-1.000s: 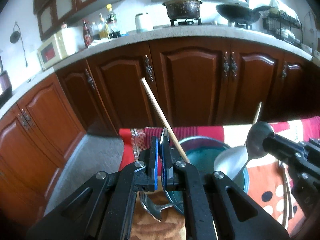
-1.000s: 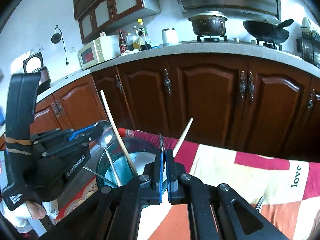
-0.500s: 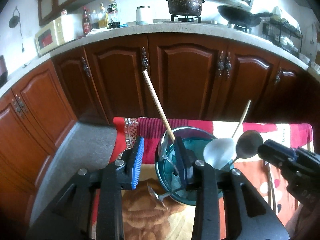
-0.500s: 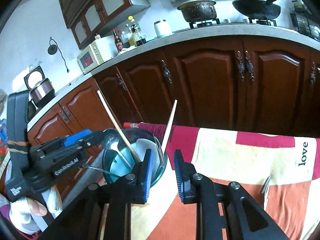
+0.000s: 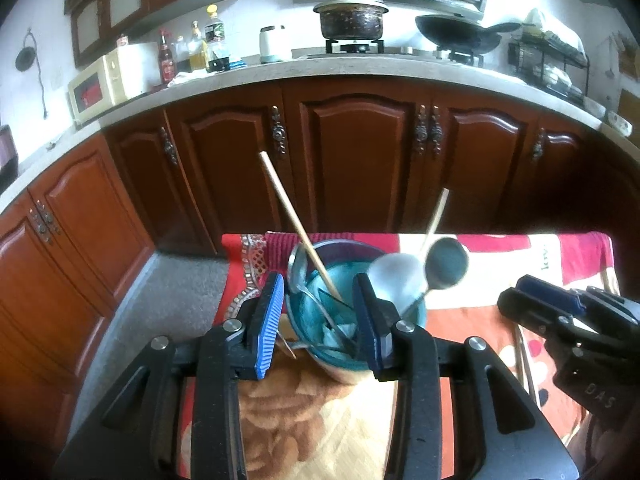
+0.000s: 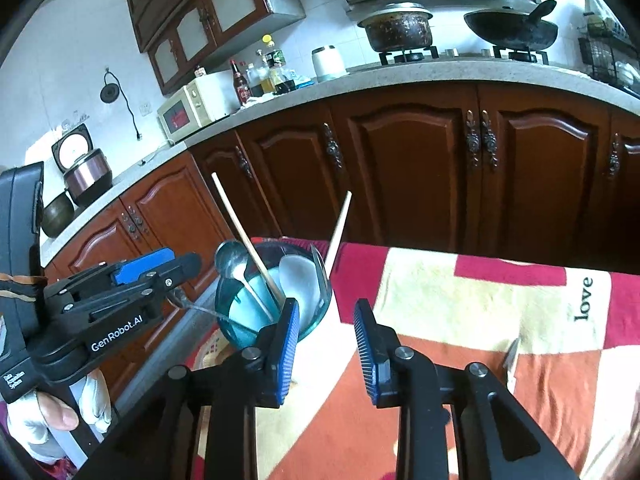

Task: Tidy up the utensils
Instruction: 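Lower both spoons into the holder and open both tools, then withdraw both tools from the holder toward the fork and chopsticks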

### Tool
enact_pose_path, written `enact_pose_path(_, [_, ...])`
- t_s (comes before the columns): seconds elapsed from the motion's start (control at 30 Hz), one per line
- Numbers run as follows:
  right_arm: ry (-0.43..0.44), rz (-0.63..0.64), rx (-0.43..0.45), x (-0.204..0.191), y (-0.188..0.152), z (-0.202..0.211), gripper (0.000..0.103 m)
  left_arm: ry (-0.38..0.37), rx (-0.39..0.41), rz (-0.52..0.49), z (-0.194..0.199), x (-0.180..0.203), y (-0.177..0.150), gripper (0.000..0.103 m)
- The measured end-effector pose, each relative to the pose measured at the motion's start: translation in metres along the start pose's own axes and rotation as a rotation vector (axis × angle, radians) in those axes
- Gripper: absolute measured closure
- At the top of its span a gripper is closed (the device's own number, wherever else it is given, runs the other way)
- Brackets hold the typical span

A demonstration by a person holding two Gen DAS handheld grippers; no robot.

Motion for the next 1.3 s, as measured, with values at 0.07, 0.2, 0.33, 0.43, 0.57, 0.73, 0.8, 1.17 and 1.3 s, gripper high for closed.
enact_pose_path(0.07, [-0.009, 0.003, -0.009, 0.002, -0.005, 0.005, 0.076, -0.006, -0.006, -0.007, 0.003, 0.008, -0.003, 0.068])
enact_pose_path(0.2, [-0.023, -0.004, -0.015, 0.012, -0.015, 0.018, 0.076, -0.021, -0.009, -0.028, 0.011, 0.025, -0.01, 0.068])
enact_pose_path(0.33, [-0.041, -0.019, -0.012, 0.024, -0.024, 0.032, 0.075, -0.047, -0.007, -0.037, 0.021, 0.042, -0.014, 0.067])
enact_pose_path(0.43, [-0.057, -0.033, -0.012, 0.035, -0.03, 0.041, 0.075, -0.069, -0.011, -0.055, 0.026, 0.057, -0.018, 0.067])
enact_pose_path(0.57, [-0.08, -0.047, -0.019, 0.048, -0.04, 0.051, 0.074, -0.093, -0.026, -0.074, 0.026, 0.078, -0.026, 0.067])
enact_pose_path(0.73, [-0.107, -0.067, -0.037, 0.066, -0.052, 0.059, 0.074, -0.115, -0.052, -0.091, 0.021, 0.099, -0.037, 0.067])
enact_pose_path(0.8, [-0.118, -0.074, -0.047, 0.073, -0.057, 0.061, 0.074, -0.122, -0.064, -0.094, 0.017, 0.106, -0.041, 0.067])
enact_pose_path(1.17, [-0.148, -0.115, -0.083, 0.101, -0.078, 0.064, 0.073, -0.141, -0.128, -0.13, -0.005, 0.132, -0.065, 0.067])
enact_pose_path(1.3, [-0.153, -0.133, -0.1, 0.111, -0.085, 0.059, 0.073, -0.143, -0.149, -0.137, -0.014, 0.137, -0.071, 0.067])
Point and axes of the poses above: each gripper's, at about its wrist camera, not at the fingertips, and z roughly against the way its jaws point, x to its right, y to its top, the point moved 7 cm from there along -z, roughly the way its jaws point, and after that the axes turned 6 degrees about -y, right-handed, at the moved point
